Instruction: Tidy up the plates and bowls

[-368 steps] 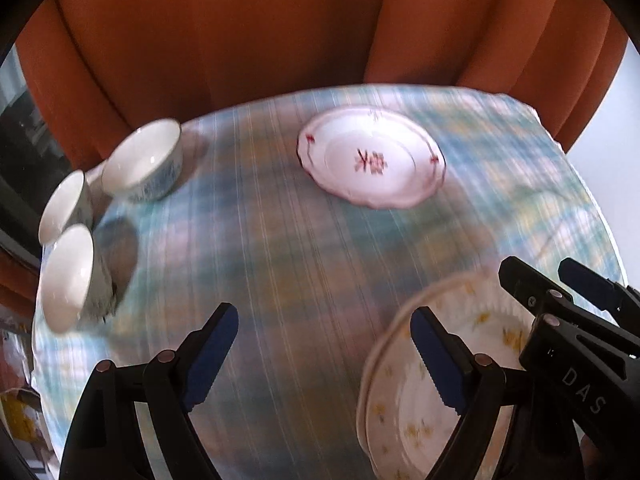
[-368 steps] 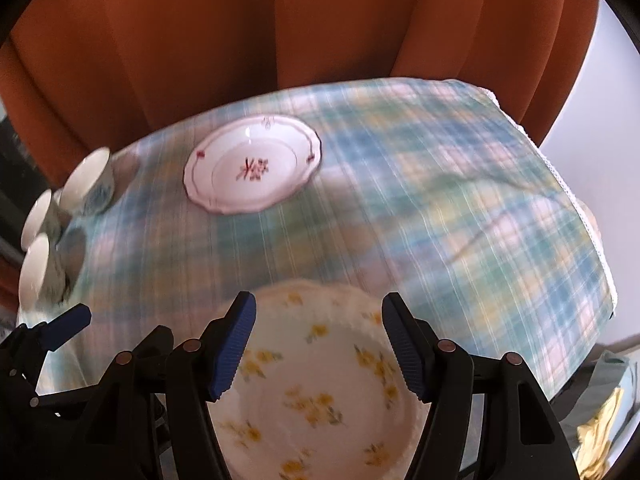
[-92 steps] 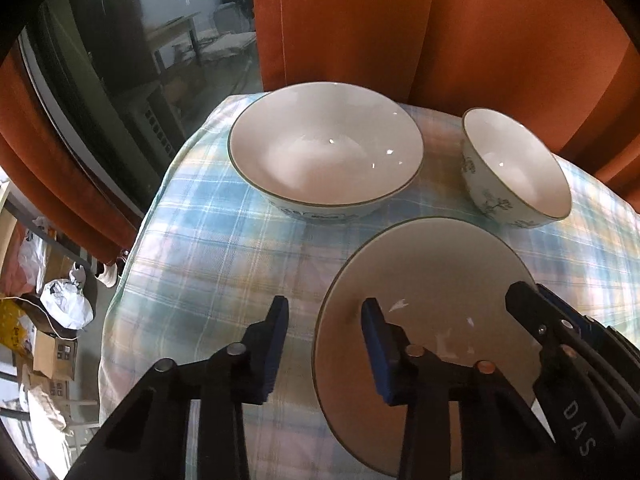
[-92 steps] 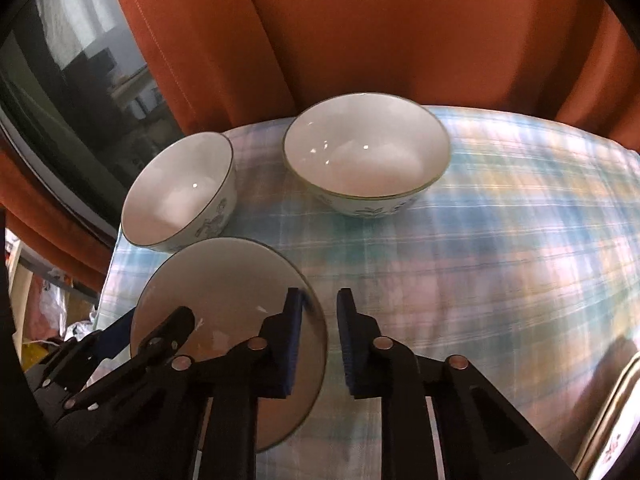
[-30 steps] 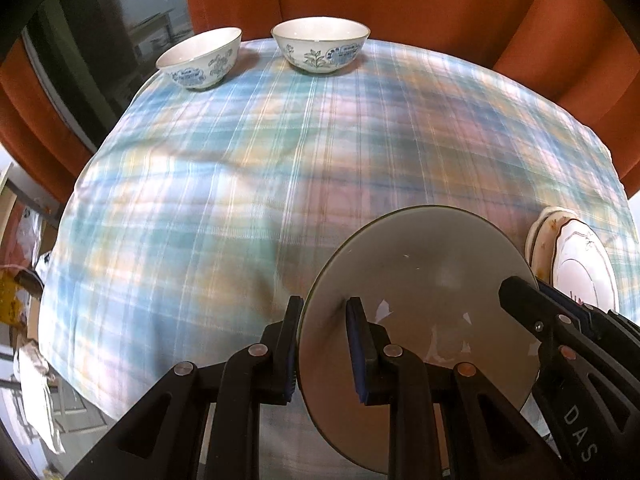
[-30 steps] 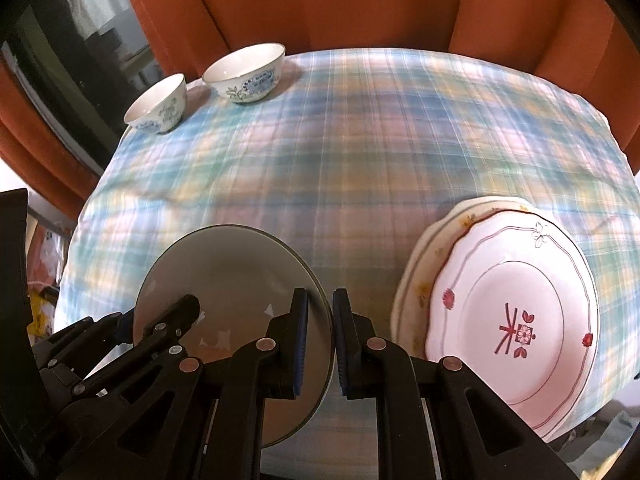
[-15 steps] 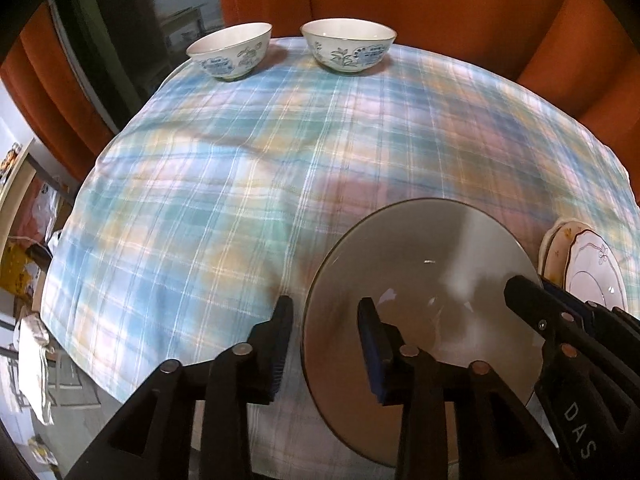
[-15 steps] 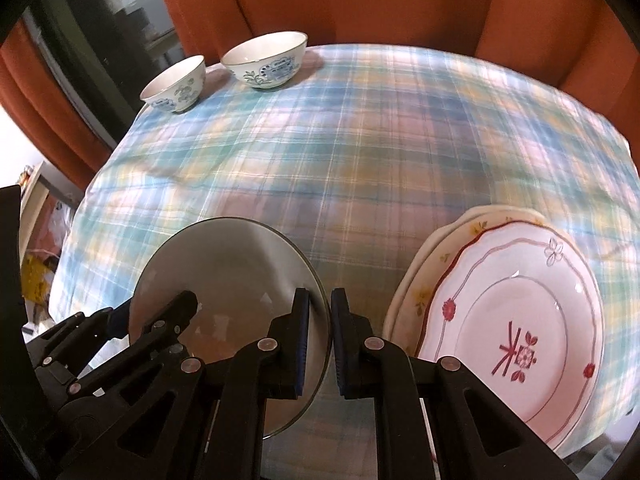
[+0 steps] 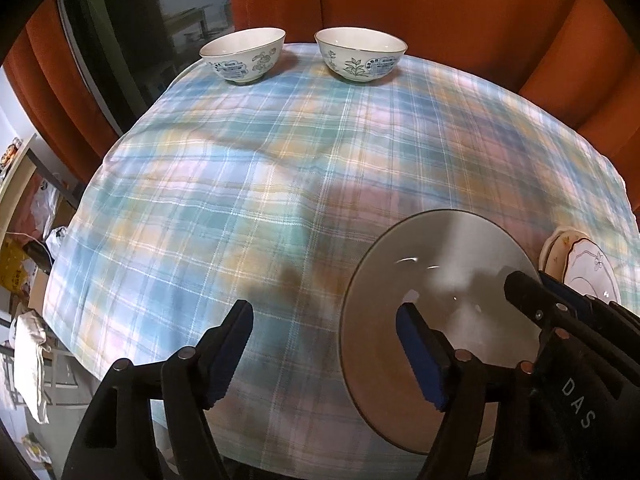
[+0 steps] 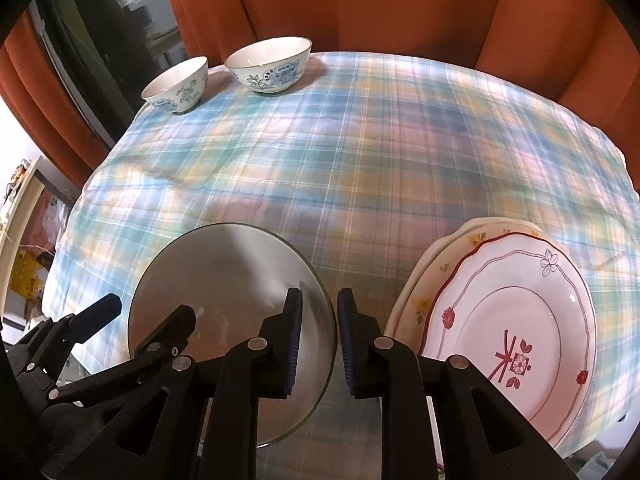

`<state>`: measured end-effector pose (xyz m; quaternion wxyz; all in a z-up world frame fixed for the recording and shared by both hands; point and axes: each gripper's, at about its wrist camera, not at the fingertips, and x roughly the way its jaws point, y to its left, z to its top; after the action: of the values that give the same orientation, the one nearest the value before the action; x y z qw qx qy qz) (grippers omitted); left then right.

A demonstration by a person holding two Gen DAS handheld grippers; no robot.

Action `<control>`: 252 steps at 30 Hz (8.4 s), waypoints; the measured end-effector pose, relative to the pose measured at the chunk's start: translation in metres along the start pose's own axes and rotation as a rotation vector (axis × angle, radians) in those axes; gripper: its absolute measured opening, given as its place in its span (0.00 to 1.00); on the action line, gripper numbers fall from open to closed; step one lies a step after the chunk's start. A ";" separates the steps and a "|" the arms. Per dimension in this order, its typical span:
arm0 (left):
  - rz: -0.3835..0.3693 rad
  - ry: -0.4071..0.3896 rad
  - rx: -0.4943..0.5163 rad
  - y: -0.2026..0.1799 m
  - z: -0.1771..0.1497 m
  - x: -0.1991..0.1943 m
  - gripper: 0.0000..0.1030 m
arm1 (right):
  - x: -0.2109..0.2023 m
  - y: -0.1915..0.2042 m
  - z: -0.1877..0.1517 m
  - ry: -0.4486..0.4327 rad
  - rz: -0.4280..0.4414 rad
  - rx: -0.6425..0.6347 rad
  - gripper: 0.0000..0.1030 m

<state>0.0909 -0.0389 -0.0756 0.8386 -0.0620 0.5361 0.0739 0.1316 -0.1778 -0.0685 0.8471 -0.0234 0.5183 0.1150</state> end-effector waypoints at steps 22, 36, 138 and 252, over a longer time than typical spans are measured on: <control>-0.142 -0.059 0.161 0.087 0.080 -0.011 0.89 | -0.012 0.098 0.057 -0.104 -0.112 0.147 0.78; -0.160 -0.137 0.203 0.157 0.159 0.003 0.89 | 0.000 0.177 0.122 -0.167 -0.162 0.204 0.79; -0.020 -0.236 0.164 0.135 0.179 -0.031 0.28 | -0.029 0.189 0.164 -0.208 -0.102 0.160 0.17; -0.181 -0.059 0.248 0.055 0.059 -0.033 0.69 | -0.047 0.094 0.034 -0.017 -0.239 0.215 0.73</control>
<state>0.1196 0.0236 -0.0226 0.8586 -0.0037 0.5083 -0.0671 0.1202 -0.0892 -0.0039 0.8568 0.0068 0.5139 -0.0423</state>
